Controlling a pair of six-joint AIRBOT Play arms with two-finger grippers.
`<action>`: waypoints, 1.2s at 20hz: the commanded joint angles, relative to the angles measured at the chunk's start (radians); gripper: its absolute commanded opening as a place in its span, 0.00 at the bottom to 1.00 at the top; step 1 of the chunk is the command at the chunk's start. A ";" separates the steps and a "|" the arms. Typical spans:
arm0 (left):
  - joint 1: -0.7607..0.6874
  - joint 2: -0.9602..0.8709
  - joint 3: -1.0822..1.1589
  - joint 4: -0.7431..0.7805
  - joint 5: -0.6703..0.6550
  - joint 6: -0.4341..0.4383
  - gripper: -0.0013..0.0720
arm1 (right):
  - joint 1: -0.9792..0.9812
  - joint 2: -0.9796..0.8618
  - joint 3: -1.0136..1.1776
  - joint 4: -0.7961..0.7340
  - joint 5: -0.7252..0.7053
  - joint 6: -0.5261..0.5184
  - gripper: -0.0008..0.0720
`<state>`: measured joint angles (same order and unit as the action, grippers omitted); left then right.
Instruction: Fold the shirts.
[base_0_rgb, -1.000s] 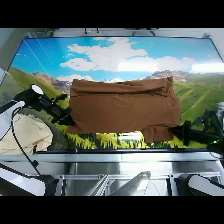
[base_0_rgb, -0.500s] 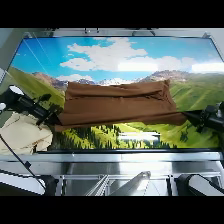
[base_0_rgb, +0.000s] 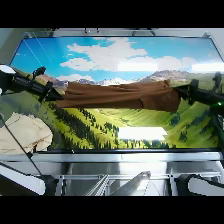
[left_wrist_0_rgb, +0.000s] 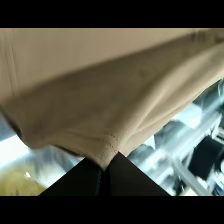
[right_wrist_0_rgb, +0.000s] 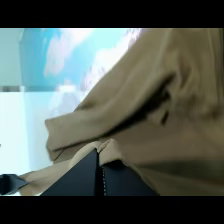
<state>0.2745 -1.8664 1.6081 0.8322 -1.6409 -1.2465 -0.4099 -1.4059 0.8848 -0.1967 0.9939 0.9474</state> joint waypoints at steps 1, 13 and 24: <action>-0.029 -0.144 0.203 -0.015 0.048 -0.038 0.04 | 0.087 -0.198 0.192 0.006 -0.114 -0.045 0.04; 0.019 -0.255 0.396 -0.018 -0.108 -0.101 0.49 | -0.062 -0.310 0.382 -0.490 0.026 0.035 0.96; -0.298 -0.172 0.319 -0.024 0.071 -0.026 0.03 | 0.126 -0.472 0.412 -0.371 0.087 0.071 0.14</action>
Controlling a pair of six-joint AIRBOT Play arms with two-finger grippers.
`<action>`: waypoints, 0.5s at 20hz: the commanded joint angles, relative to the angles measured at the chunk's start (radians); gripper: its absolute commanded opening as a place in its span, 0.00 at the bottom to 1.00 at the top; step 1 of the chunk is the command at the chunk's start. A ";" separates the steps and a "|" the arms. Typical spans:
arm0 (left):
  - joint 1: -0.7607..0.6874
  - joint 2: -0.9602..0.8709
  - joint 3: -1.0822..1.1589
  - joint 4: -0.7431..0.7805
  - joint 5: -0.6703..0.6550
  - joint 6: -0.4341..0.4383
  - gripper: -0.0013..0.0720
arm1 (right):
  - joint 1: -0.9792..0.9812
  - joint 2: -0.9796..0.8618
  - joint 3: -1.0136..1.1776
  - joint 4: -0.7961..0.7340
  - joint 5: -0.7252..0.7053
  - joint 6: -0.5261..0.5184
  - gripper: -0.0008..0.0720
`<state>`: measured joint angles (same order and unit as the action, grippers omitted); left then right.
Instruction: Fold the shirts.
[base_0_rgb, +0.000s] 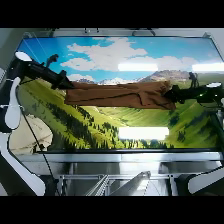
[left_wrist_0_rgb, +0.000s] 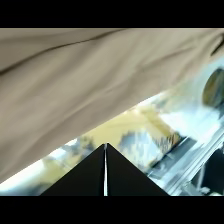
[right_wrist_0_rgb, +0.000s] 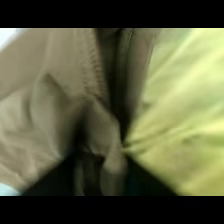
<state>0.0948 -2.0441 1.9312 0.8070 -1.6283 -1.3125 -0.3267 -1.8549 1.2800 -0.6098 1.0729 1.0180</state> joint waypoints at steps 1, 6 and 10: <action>-0.174 0.006 -0.005 0.002 0.097 0.060 0.04 | 0.041 -0.022 0.024 0.061 0.012 0.001 0.04; -0.415 -0.008 -0.004 0.012 0.467 0.093 0.04 | -0.050 0.047 0.076 0.073 0.195 0.004 0.03; -0.533 -0.125 0.090 0.006 0.550 0.029 0.04 | -0.125 0.168 0.101 0.134 0.403 0.003 0.03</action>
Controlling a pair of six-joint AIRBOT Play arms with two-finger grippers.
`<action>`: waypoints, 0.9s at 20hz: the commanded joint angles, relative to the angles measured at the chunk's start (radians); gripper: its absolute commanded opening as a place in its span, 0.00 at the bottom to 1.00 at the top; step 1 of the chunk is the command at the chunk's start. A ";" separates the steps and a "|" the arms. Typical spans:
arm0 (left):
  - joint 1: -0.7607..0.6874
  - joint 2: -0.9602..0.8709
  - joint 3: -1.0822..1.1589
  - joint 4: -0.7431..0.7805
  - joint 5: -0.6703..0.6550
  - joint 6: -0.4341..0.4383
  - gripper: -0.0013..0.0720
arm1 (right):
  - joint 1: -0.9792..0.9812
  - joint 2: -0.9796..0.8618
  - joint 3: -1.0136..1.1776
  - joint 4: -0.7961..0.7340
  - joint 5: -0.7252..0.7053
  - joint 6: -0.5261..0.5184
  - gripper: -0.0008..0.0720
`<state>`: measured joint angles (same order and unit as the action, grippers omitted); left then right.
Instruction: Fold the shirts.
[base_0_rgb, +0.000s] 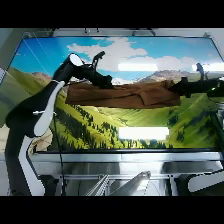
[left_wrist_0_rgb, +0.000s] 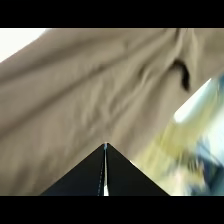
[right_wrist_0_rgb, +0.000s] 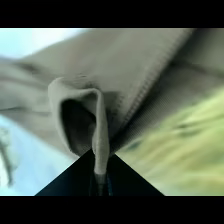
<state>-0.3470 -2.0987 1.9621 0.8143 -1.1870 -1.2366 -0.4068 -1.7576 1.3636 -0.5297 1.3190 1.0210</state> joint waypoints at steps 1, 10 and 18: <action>-0.114 -0.114 0.099 -0.006 0.108 -0.080 0.04 | -0.054 0.105 0.017 0.098 0.189 -0.003 0.03; -0.176 -0.249 0.141 -0.371 0.196 -0.163 0.04 | 0.061 0.263 0.037 0.221 0.242 0.016 0.03; 0.183 0.108 0.078 -1.125 -0.411 0.150 0.02 | 0.618 0.185 0.037 0.101 -0.411 0.028 0.03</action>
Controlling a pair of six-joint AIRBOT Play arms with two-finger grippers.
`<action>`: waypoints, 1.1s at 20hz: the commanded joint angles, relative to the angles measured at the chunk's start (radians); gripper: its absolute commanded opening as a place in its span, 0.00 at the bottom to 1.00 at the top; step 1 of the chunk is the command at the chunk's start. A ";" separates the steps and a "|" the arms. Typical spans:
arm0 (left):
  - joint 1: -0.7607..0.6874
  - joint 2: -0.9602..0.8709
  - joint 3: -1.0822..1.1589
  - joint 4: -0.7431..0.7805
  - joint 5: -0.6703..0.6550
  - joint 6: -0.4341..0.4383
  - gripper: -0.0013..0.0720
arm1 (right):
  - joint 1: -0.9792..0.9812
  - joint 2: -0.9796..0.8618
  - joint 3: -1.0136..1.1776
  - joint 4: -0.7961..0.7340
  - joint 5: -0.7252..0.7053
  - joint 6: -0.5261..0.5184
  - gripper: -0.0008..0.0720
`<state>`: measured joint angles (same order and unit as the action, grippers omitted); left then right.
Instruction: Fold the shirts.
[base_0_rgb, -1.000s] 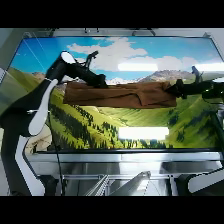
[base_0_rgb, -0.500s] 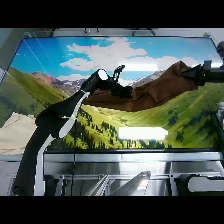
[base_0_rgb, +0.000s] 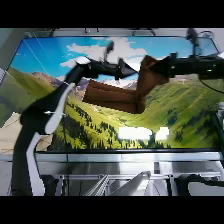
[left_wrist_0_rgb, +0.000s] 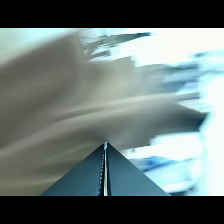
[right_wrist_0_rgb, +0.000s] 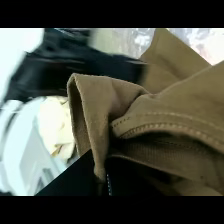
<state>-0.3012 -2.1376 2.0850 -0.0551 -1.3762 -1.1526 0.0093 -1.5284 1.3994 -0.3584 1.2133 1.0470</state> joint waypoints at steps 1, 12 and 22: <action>0.195 0.218 -0.089 -0.267 -0.239 0.077 0.03 | 0.285 -0.089 0.004 -0.076 -0.422 0.002 0.03; 0.383 0.621 -0.574 -0.251 -0.359 0.200 0.03 | 0.497 -0.412 0.410 -0.001 -0.424 0.014 0.03; 0.379 0.834 -1.107 -0.251 -0.440 0.353 0.03 | 0.099 0.089 0.123 -0.665 0.006 0.454 0.03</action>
<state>0.0765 -1.3685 1.1297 -0.3046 -1.7882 -0.8486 0.2111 -1.6035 1.6505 -0.7704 1.1324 1.3861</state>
